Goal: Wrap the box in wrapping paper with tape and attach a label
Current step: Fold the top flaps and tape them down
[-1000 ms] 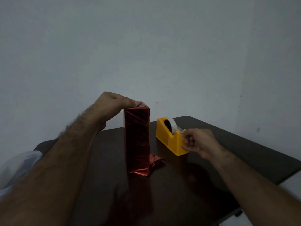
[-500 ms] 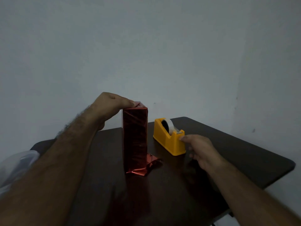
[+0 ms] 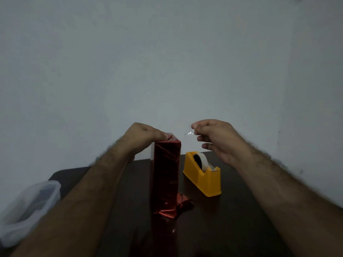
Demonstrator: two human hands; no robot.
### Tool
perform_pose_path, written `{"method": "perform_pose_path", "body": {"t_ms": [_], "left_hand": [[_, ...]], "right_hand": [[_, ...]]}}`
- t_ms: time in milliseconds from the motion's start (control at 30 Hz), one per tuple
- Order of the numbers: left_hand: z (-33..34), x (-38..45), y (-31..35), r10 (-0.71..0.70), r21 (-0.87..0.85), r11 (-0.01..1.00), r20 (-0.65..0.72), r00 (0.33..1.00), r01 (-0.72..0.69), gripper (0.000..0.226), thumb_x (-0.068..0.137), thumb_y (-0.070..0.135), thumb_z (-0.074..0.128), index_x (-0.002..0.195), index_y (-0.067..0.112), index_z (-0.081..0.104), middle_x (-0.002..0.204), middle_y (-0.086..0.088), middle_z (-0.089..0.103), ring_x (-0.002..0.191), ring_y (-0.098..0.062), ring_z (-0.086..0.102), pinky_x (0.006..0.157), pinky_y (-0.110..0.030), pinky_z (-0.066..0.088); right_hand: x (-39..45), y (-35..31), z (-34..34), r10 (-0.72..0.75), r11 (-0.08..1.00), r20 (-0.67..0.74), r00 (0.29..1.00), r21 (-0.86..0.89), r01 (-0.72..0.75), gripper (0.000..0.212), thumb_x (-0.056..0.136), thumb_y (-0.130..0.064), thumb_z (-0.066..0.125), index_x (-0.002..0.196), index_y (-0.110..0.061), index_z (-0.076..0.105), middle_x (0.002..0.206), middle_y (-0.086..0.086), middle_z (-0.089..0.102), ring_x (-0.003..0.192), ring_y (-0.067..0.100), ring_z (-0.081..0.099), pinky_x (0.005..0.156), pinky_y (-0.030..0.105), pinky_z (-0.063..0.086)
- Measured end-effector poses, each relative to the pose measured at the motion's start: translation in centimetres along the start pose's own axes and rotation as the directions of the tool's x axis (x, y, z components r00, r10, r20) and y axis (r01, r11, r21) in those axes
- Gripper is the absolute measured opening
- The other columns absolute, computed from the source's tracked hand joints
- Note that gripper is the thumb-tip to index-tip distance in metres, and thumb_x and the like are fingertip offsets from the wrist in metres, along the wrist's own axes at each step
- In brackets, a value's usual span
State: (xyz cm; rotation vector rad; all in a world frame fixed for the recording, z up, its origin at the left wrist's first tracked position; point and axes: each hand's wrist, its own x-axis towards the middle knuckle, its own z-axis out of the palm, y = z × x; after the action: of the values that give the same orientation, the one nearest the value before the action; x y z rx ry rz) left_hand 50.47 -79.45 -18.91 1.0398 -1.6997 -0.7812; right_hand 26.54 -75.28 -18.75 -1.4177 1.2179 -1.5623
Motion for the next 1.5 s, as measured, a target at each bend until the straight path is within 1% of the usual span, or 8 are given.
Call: {"method": "perform_pose_path", "body": {"t_ms": [233, 400, 500, 633, 867, 1200, 1400, 1500], "left_hand": [[0.0, 0.1, 0.0, 0.009, -0.008, 1.000, 0.004, 1.000, -0.009, 0.007, 0.084, 0.018, 0.084, 0.091, 0.017, 0.085, 0.083, 0.015, 0.080, 0.076, 0.015, 0.068, 0.059, -0.002, 0.046], [-0.1, 0.2, -0.1, -0.001, 0.027, 1.000, -0.013, 1.000, 0.001, 0.007, 0.082, 0.027, 0.086, 0.088, 0.024, 0.086, 0.085, 0.016, 0.080, 0.077, 0.015, 0.067, 0.069, -0.013, 0.046], [-0.2, 0.2, -0.1, -0.003, 0.016, 1.000, -0.007, 1.000, 0.003, 0.010, 0.082, 0.029, 0.087, 0.089, 0.022, 0.086, 0.088, 0.013, 0.080, 0.082, 0.010, 0.069, 0.070, -0.013, 0.046], [-0.2, 0.3, 0.0, 0.003, 0.012, 1.000, 0.002, 1.000, -0.003, 0.003, 0.083, 0.026, 0.086, 0.084, 0.024, 0.084, 0.080, 0.016, 0.079, 0.074, 0.015, 0.067, 0.057, -0.003, 0.044], [-0.3, 0.5, -0.2, 0.011, 0.000, 1.000, -0.003, 1.000, -0.011, 0.009, 0.082, 0.025, 0.087, 0.089, 0.019, 0.086, 0.080, 0.012, 0.079, 0.070, 0.014, 0.067, 0.054, -0.003, 0.044], [-0.4, 0.9, -0.5, 0.006, 0.005, 1.000, -0.003, 1.000, -0.006, 0.014, 0.082, 0.024, 0.087, 0.093, 0.016, 0.086, 0.087, 0.009, 0.081, 0.077, 0.011, 0.070, 0.056, -0.001, 0.046], [-0.2, 1.0, -0.5, 0.013, -0.007, 1.000, -0.004, 1.000, -0.013, 0.012, 0.083, 0.018, 0.086, 0.093, 0.012, 0.085, 0.086, 0.006, 0.081, 0.077, 0.010, 0.071, 0.056, -0.002, 0.046], [-0.2, 1.0, -0.6, 0.016, -0.017, 1.000, -0.007, 1.000, -0.016, 0.008, 0.084, 0.018, 0.086, 0.090, 0.013, 0.085, 0.081, 0.008, 0.080, 0.071, 0.013, 0.069, 0.054, -0.002, 0.045]], "right_hand": [[1.6, -2.1, 2.1, 0.050, 0.994, 0.016, 0.999, -0.093, -0.048, 0.012, 0.095, -0.010, 0.070, 0.102, -0.007, 0.080, 0.093, 0.006, 0.074, 0.080, 0.017, 0.064, 0.071, 0.033, 0.058], [2.5, -2.3, 3.5, 0.201, 0.973, 0.093, 0.975, -0.138, -0.187, 0.016, 0.091, -0.015, 0.075, 0.105, -0.008, 0.078, 0.081, 0.002, 0.067, 0.070, 0.015, 0.054, 0.069, 0.034, 0.053], [3.2, -2.5, 4.3, 0.272, 0.949, 0.111, 0.956, -0.195, -0.248, 0.013, 0.093, -0.019, 0.076, 0.103, -0.012, 0.077, 0.072, -0.003, 0.063, 0.064, 0.012, 0.050, 0.067, 0.032, 0.050], [4.0, -2.7, 4.8, 0.412, 0.896, 0.131, 0.902, -0.237, -0.375, 0.004, 0.095, -0.017, 0.073, 0.095, -0.013, 0.072, 0.067, -0.003, 0.061, 0.059, 0.010, 0.047, 0.063, 0.028, 0.047], [4.8, -3.0, 5.2, 0.528, 0.844, 0.192, 0.827, -0.228, -0.486, 0.013, 0.095, -0.015, 0.070, 0.082, -0.017, 0.071, 0.062, -0.005, 0.059, 0.056, 0.010, 0.041, 0.062, 0.027, 0.034], [4.9, -3.4, 6.0, 0.520, 0.786, 0.086, 0.850, -0.436, -0.437, 0.019, 0.095, -0.016, 0.070, 0.075, -0.013, 0.070, 0.064, -0.005, 0.053, 0.057, 0.008, 0.037, 0.061, 0.025, 0.028], [4.7, -3.1, 6.4, 0.403, 0.792, -0.005, 0.915, -0.498, -0.352, 0.013, 0.085, -0.012, 0.074, 0.076, -0.014, 0.065, 0.075, -0.001, 0.055, 0.054, 0.009, 0.036, 0.055, 0.025, 0.028], [4.4, -3.0, 6.4, 0.324, 0.816, -0.048, 0.945, -0.492, -0.305, 0.013, 0.077, -0.008, 0.078, 0.073, -0.012, 0.066, 0.069, 0.000, 0.057, 0.048, 0.010, 0.036, 0.051, 0.022, 0.026]]}}
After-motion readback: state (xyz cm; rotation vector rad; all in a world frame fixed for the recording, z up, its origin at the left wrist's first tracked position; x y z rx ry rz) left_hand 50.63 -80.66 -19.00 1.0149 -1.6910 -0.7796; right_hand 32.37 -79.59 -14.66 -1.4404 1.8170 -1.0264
